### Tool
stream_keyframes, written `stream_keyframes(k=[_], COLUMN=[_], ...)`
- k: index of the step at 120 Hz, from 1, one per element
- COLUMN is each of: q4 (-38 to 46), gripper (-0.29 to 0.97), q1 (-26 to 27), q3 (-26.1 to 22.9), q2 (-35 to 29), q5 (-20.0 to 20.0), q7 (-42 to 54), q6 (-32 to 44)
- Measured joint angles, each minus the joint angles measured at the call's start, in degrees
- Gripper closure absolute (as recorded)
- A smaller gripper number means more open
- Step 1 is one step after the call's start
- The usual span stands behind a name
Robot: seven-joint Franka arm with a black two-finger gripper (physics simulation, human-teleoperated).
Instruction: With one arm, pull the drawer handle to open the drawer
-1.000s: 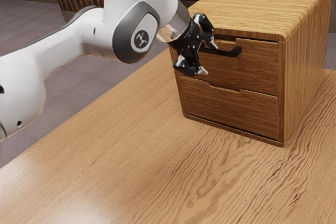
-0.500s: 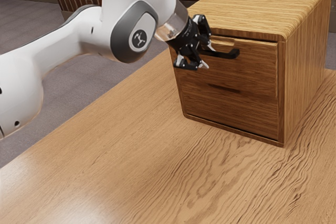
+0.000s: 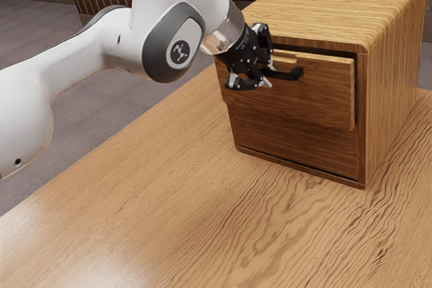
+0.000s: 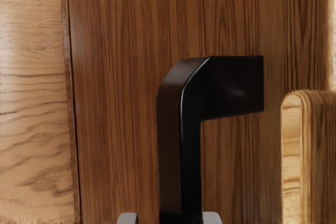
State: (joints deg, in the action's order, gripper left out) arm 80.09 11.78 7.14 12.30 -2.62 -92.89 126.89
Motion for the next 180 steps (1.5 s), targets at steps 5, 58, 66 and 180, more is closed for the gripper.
stream_keyframes(k=[5,58,66,180], q4=[0.18,3.95,4.94,16.78], gripper=[0.62,0.65,0.65,0.68], q1=[0.16,0.56,0.67,2.30], q3=[-0.06,-0.28,-0.24,0.01], q2=[-0.32,-3.43,-4.14,-14.77], q5=[0.02,-0.08,-0.07,-0.02], q7=[0.05,0.40,0.43,0.63], q6=[0.00,-0.03,-0.05,-0.12])
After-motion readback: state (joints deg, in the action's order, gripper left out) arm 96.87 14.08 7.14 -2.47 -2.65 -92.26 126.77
